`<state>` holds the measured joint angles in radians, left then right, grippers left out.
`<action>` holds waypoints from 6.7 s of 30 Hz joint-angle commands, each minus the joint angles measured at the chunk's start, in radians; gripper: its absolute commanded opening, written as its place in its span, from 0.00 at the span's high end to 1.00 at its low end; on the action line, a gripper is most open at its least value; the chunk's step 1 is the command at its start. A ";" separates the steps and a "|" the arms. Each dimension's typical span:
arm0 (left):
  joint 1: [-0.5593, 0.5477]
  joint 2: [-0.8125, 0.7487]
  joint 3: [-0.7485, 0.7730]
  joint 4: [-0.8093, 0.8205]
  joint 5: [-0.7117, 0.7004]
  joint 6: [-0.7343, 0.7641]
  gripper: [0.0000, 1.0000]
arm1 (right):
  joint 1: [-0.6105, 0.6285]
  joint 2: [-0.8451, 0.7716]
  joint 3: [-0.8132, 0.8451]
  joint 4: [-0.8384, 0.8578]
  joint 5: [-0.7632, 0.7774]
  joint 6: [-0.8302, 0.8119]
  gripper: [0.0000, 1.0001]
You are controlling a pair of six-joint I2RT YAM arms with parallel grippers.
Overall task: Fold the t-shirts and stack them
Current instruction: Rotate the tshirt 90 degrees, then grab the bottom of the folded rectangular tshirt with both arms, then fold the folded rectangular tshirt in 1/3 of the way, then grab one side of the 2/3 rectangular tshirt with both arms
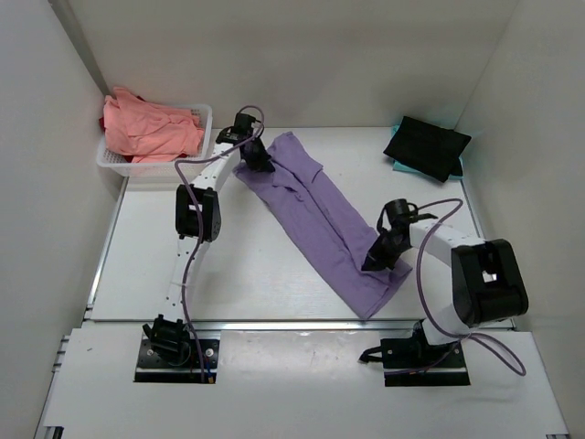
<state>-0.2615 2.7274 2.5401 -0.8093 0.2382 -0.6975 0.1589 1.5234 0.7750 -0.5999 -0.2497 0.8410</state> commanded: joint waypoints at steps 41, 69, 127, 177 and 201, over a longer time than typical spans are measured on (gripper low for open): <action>-0.068 -0.517 -0.428 0.037 0.072 0.107 0.88 | 0.823 -0.037 0.083 0.087 0.156 -0.396 1.00; -0.111 -0.873 -1.534 0.535 0.009 -0.105 0.84 | 0.422 -0.549 -0.376 0.167 0.037 -0.184 0.69; -0.359 -1.641 -2.042 0.249 0.158 -0.268 1.00 | 0.588 -0.263 -0.137 0.039 -0.260 -0.221 1.00; -0.070 -1.100 -1.641 0.418 0.069 -0.149 0.40 | 0.140 0.202 0.340 0.120 -0.292 -0.375 0.46; -0.117 -1.385 -1.669 0.309 -0.011 -0.174 1.00 | 0.222 -0.024 0.319 0.014 -0.262 -0.312 1.00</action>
<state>-0.3901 1.5051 0.8413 -0.4160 0.2466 -0.8909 0.3916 1.6386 1.0702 -0.5034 -0.5224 0.5465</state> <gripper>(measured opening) 0.026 0.032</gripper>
